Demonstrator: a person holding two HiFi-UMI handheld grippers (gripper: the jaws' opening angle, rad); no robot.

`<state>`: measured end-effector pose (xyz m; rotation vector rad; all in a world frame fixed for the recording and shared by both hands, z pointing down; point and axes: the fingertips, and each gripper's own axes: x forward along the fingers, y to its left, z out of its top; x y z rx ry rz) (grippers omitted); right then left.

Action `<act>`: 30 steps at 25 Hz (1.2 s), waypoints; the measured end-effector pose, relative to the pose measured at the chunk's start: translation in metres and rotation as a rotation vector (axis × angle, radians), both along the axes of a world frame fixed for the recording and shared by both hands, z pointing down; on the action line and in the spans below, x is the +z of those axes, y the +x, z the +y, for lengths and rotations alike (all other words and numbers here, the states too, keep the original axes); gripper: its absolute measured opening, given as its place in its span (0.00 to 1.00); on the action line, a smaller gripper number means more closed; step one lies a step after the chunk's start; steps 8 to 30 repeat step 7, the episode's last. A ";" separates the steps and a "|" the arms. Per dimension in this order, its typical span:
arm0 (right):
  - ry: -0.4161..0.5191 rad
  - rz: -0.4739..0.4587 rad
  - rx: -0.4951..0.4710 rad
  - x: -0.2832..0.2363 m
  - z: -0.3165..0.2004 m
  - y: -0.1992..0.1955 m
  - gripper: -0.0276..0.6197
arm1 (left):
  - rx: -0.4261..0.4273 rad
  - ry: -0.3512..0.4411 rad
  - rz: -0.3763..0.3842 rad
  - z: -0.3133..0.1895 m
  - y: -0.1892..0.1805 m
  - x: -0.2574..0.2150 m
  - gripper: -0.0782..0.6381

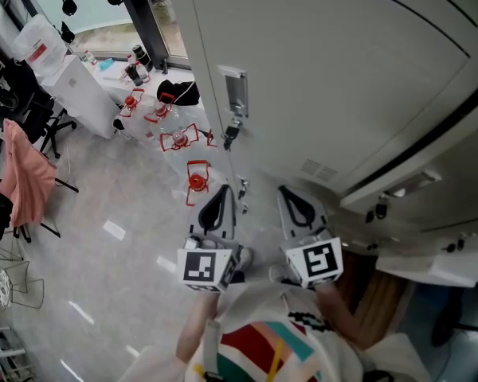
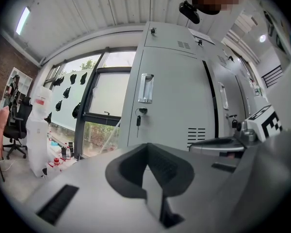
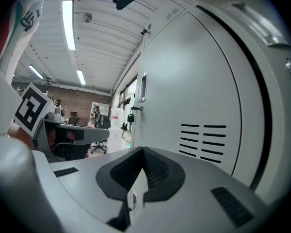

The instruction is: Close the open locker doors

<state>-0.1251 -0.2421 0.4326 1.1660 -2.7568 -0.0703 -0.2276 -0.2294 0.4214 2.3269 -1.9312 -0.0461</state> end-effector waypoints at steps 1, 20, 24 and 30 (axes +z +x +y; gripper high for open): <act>-0.001 -0.001 0.001 0.000 0.001 0.000 0.05 | 0.001 0.002 -0.001 0.000 0.000 0.000 0.12; 0.002 -0.001 -0.003 -0.003 0.007 -0.001 0.05 | -0.006 0.009 0.003 0.005 -0.003 -0.003 0.12; 0.002 -0.001 -0.003 -0.003 0.007 -0.001 0.05 | -0.006 0.009 0.003 0.005 -0.003 -0.003 0.12; 0.002 -0.001 -0.003 -0.003 0.007 -0.001 0.05 | -0.006 0.009 0.003 0.005 -0.003 -0.003 0.12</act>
